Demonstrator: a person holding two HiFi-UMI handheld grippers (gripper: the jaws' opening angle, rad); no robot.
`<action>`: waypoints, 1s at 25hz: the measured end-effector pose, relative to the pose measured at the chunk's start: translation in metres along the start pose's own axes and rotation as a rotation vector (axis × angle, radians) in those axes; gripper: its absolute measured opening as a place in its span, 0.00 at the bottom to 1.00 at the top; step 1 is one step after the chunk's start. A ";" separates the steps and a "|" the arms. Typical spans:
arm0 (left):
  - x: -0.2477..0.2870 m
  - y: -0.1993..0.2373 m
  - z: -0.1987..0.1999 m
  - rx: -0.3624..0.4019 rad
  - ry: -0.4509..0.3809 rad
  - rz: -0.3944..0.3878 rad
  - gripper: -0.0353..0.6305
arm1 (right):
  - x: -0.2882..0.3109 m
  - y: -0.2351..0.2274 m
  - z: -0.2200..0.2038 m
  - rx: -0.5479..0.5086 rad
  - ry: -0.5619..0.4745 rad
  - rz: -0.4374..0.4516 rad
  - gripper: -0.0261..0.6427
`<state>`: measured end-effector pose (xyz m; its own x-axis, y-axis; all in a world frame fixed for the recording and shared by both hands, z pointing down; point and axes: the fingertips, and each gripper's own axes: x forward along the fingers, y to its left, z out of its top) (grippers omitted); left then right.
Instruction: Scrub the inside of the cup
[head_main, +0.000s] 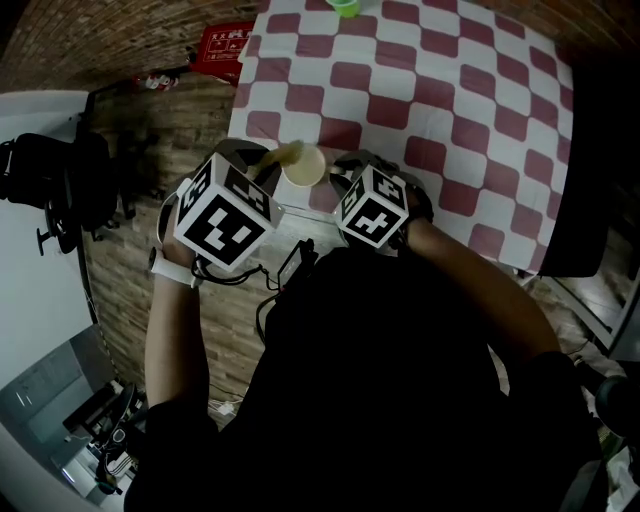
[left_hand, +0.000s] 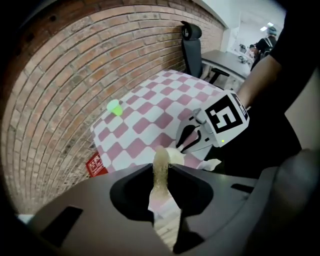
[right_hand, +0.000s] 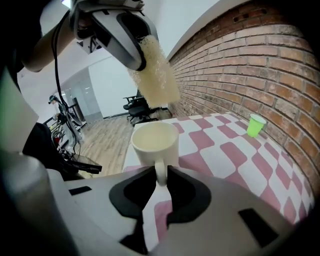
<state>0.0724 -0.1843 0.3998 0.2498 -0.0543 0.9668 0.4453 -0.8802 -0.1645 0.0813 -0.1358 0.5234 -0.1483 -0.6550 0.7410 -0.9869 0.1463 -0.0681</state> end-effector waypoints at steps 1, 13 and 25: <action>0.007 -0.009 0.001 0.023 0.012 -0.037 0.17 | 0.000 0.000 0.000 -0.001 0.002 0.000 0.16; 0.118 -0.044 -0.021 0.204 0.290 -0.185 0.17 | -0.001 0.000 0.001 0.005 0.005 -0.013 0.16; 0.014 -0.036 -0.001 0.012 0.062 -0.364 0.17 | -0.004 0.000 -0.003 0.013 -0.010 -0.008 0.16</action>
<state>0.0589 -0.1542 0.4199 0.0210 0.2326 0.9723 0.5059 -0.8413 0.1903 0.0818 -0.1309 0.5227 -0.1405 -0.6635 0.7349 -0.9888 0.1311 -0.0706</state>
